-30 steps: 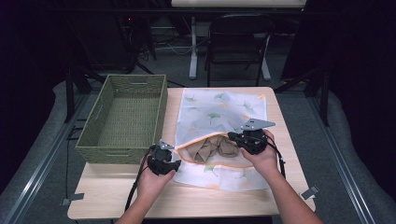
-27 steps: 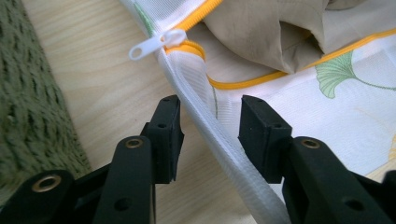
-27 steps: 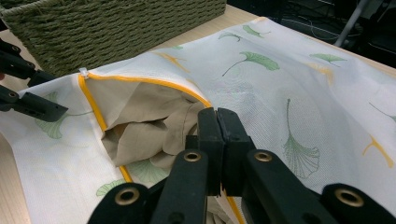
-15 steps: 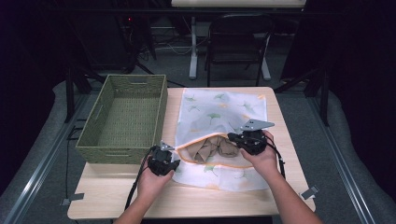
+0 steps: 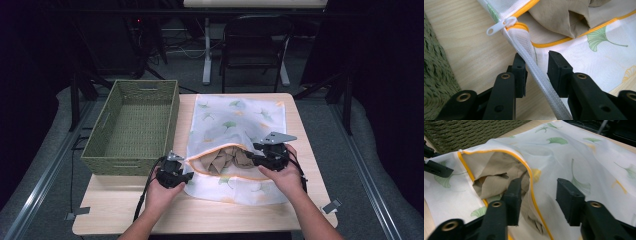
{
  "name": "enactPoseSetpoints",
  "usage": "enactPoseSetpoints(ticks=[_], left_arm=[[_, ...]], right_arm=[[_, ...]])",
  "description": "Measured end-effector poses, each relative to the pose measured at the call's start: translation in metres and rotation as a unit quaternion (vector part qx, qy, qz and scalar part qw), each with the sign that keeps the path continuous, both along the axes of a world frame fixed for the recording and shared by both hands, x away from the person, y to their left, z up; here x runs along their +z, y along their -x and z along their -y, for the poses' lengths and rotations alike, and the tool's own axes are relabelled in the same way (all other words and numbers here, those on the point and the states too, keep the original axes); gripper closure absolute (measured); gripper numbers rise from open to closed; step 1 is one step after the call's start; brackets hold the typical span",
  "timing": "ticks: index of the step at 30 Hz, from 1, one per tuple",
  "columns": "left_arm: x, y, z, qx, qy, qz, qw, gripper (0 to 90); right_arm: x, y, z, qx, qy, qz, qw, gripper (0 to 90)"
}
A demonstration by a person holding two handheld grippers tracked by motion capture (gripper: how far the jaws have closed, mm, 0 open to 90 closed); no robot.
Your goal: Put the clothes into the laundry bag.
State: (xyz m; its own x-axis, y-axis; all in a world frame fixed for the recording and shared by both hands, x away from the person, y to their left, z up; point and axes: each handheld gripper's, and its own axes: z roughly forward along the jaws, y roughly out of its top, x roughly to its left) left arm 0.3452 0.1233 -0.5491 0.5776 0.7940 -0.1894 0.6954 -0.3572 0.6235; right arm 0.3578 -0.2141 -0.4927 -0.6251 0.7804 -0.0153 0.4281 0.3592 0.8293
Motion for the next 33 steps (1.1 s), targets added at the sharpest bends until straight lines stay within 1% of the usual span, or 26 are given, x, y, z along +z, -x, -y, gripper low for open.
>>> enactPoseSetpoints(ticks=[2,4,5,7,8,9,12,13,14,16,17,18,19,22,24,27,28,30,31,33], left_arm=[[0.0,0.0,0.0,0.0,0.0,0.0,1.0,65.2],[-0.001,-0.001,0.001,0.003,0.003,0.002,1.0,62.4],[-0.002,-0.001,0.001,0.004,0.004,0.001,1.0,61.8],[-0.002,-0.001,0.002,0.006,0.003,0.001,1.0,60.6],[0.0,-0.001,0.001,0.0,0.006,-0.007,1.0,59.9],[-0.001,-0.001,0.002,0.001,0.007,-0.003,1.0,59.4],[-0.001,-0.003,0.001,0.003,0.01,0.002,0.9999,58.8],[0.0,-0.003,0.001,0.005,0.016,0.001,0.9999,58.7],[0.0,-0.003,0.001,0.003,0.014,0.0,0.9999,58.9],[0.001,-0.003,0.001,0.003,0.005,0.006,1.0,60.0],[0.001,-0.002,0.002,0.004,0.002,0.01,0.9999,61.4],[0.0,-0.003,0.002,0.004,0.002,0.01,0.9999,62.0],[0.001,-0.003,0.003,0.002,0.003,0.009,1.0,62.0],[0.0,-0.003,0.004,0.005,0.0,0.012,0.9999,62.1],[-0.001,-0.003,0.005,0.006,-0.001,0.013,0.9999,62.5],[-0.002,-0.003,0.008,0.007,-0.005,0.014,0.9999,62.5],[-0.002,-0.003,0.008,0.006,-0.003,0.014,0.9999,62.5],[-0.002,-0.003,0.008,0.002,-0.007,0.013,0.9999,61.7],[-0.002,-0.003,0.008,0.002,-0.006,0.009,0.9999,60.9],[-0.003,-0.004,0.007,0.001,-0.008,0.01,0.9999,59.5]], right_arm=[[0.002,0.009,0.007,-0.01,0.0,0.008,0.9999,48.8],[0.004,0.017,0.013,-0.019,0.009,0.014,0.9997,46.6],[0.004,0.021,0.017,-0.023,0.009,0.018,0.9995,45.7],[0.004,0.03,0.025,-0.038,0.01,0.023,0.9989,45.9],[0.004,0.034,0.029,-0.046,0.015,0.032,0.9983,47.8],[0.003,0.04,0.035,-0.055,0.022,0.035,0.9976,48.2],[0.002,0.049,0.048,-0.072,0.031,0.034,0.9963,50.5],[0.002,0.052,0.052,-0.078,0.033,0.034,0.9958,50.6],[0.002,0.055,0.057,-0.086,0.034,0.033,0.9952,50.6],[0.0,0.058,0.063,-0.096,0.03,0.031,0.9944,50.5],[-0.002,0.059,0.067,-0.102,0.029,0.028,0.994,50.5],[-0.005,0.06,0.069,-0.107,0.023,0.027,0.9936,50.3],[-0.007,0.062,0.072,-0.111,0.024,0.022,0.9932,49.3],[-0.015,0.064,0.077,-0.113,0.018,0.014,0.9934,47.2],[-0.021,0.065,0.079,-0.12,0.013,0.012,0.9926,46.1],[-0.03,0.066,0.084,-0.131,0.017,-0.006,0.9912,45.1],[-0.032,0.067,0.085,-0.136,0.018,-0.01,0.9905,44.7],[-0.036,0.068,0.089,-0.143,0.017,-0.021,0.9893,43.2],[-0.037,0.068,0.091,-0.147,0.014,-0.029,0.9885,42.7],[-0.041,0.067,0.095,-0.156,0.005,-0.044,0.9868,41.8]])
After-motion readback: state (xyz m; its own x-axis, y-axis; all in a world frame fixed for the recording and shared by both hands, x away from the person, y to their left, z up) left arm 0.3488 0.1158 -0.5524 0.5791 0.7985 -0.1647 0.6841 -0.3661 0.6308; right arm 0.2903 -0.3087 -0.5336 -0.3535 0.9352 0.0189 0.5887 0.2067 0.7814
